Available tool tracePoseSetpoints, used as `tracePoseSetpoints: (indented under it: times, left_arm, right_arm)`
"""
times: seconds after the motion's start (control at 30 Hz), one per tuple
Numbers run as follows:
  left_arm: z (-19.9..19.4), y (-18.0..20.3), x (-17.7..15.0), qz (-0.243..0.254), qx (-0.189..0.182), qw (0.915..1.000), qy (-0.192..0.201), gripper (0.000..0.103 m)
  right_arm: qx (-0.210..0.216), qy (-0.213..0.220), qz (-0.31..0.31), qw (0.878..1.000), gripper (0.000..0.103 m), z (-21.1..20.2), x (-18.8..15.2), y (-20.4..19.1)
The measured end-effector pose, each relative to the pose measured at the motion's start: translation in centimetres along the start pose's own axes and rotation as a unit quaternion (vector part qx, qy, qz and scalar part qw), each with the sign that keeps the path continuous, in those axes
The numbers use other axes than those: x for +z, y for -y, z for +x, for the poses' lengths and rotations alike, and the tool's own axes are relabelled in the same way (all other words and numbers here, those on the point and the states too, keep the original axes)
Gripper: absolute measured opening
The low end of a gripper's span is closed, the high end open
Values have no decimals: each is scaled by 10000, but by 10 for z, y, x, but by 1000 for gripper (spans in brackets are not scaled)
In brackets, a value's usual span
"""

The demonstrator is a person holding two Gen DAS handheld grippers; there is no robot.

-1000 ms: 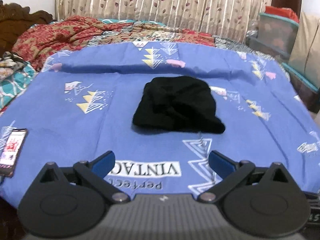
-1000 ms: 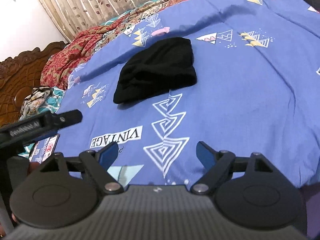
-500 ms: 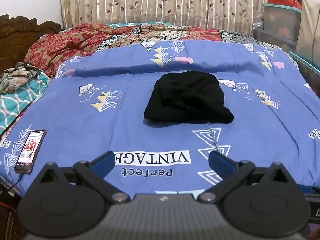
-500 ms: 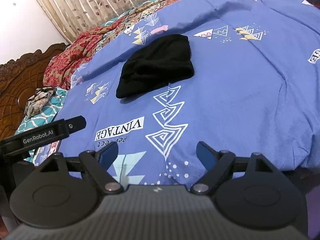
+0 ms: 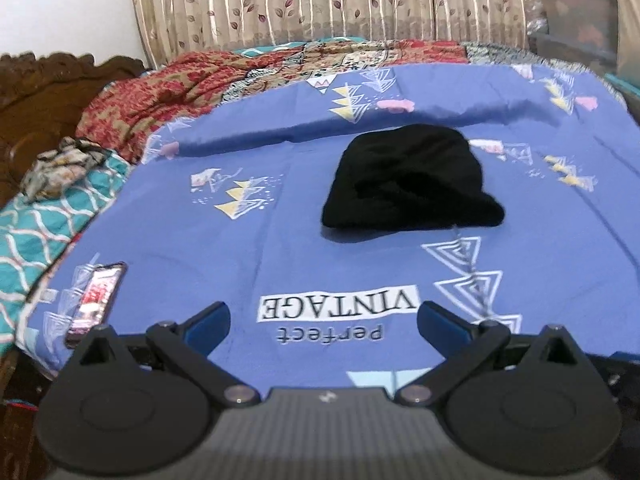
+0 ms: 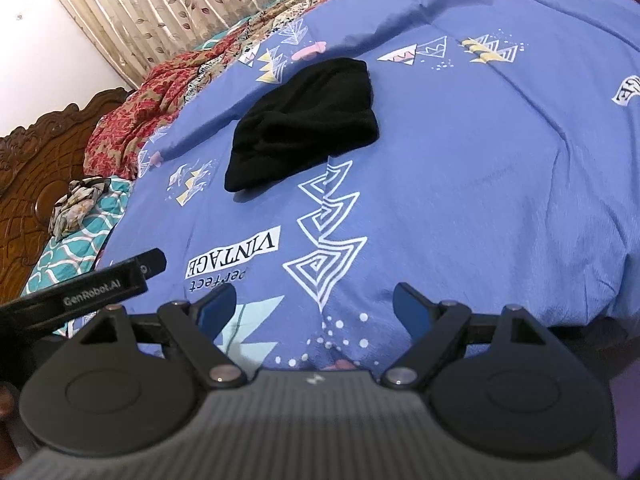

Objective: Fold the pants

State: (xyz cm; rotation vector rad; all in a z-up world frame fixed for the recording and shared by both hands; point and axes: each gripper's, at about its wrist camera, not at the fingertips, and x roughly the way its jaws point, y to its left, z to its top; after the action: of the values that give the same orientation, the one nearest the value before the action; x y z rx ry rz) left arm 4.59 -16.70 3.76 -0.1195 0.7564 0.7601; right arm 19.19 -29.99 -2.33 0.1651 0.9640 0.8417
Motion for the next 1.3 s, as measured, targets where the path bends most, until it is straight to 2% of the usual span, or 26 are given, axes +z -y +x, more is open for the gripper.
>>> tracePoseSetpoints:
  times: [0.43, 0.63, 1.0, 1.3]
  left_arm:
    - [14, 4, 1, 135, 438, 9987, -207, 103]
    - [21, 9, 6, 209, 440, 9985, -254, 103]
    - [39, 6, 6, 178, 386, 9983, -391, 103]
    - [57, -6, 4, -50, 330, 9975, -629, 103]
  right_arm:
    - [53, -127, 114, 9998, 87, 4, 1, 6]
    - [-10, -35, 152, 9999, 87, 3, 7, 10]
    - [-39, -198, 59, 9998, 87, 19, 11, 11]
    - [-159, -315, -24, 9994, 87, 31, 11, 4]
